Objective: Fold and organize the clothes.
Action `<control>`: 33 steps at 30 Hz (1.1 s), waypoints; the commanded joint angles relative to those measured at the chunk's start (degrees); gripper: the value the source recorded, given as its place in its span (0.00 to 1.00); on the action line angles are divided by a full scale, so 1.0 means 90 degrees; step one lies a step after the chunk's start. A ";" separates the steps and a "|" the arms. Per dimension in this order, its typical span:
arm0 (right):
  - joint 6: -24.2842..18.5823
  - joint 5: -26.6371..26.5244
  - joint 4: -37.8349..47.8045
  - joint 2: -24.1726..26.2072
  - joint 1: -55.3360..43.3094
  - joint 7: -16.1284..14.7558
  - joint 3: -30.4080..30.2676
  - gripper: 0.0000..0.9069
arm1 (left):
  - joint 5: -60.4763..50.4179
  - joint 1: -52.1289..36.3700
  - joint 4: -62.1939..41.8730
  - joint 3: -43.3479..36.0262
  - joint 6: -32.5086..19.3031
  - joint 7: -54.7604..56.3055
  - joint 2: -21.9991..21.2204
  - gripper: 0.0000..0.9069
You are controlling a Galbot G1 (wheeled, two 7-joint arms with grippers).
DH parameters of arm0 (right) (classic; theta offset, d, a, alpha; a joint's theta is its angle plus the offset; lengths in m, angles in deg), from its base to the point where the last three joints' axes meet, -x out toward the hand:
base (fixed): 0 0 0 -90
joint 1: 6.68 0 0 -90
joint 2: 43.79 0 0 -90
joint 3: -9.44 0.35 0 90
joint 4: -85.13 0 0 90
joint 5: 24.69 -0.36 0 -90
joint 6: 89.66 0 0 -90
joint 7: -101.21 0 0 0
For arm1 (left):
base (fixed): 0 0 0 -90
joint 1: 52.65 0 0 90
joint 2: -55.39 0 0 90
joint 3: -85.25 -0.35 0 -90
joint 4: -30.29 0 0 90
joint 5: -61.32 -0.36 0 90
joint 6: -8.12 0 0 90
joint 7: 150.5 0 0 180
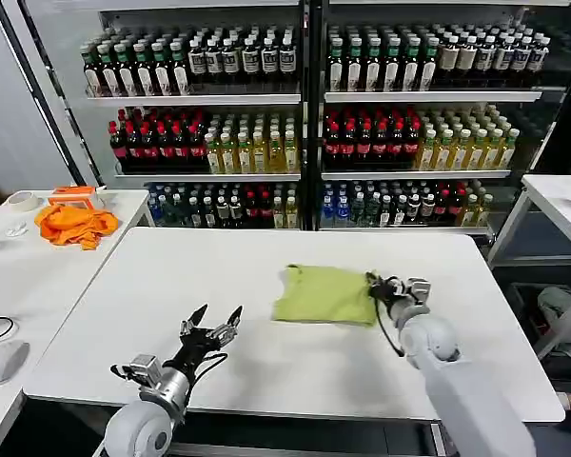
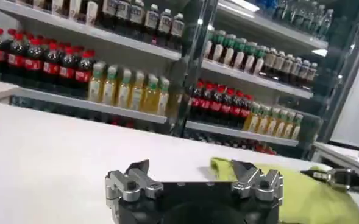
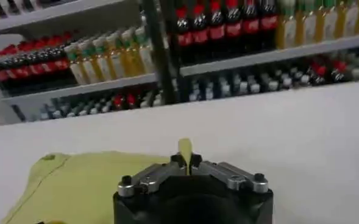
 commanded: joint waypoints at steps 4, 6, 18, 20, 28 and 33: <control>-0.0635 0.1267 0.0025 0.0364 -0.0012 -0.0125 0.0169 1.00 | 0.0024 -0.0027 0.0039 -0.0065 0.0018 0.0004 0.0017 1.00; -0.0805 0.1353 -0.0293 0.0323 0.0218 -0.0015 0.0291 1.00 | 0.0128 -0.0009 0.0105 -0.0021 0.0065 0.0023 0.0020 1.00; -0.1246 0.1712 -0.2909 0.0458 0.2796 0.0083 0.1596 1.00 | 0.0041 -0.0063 0.0207 0.0111 -0.0089 0.0085 0.0095 1.00; -0.1609 0.1783 -0.3293 0.0460 0.3268 0.0015 0.1844 1.00 | -0.0021 -0.0082 0.0200 0.0105 -0.0109 0.0109 0.0059 1.00; -0.2005 0.1986 -0.3700 0.0261 0.4301 0.0024 0.2338 1.00 | -0.0234 -0.0107 0.0302 0.0021 -0.0105 0.0120 0.0069 1.00; -0.2085 0.2125 -0.3541 0.0212 0.4444 -0.0177 0.2320 1.00 | -0.0348 -0.0109 0.0386 -0.0012 -0.0119 0.0123 0.0029 1.00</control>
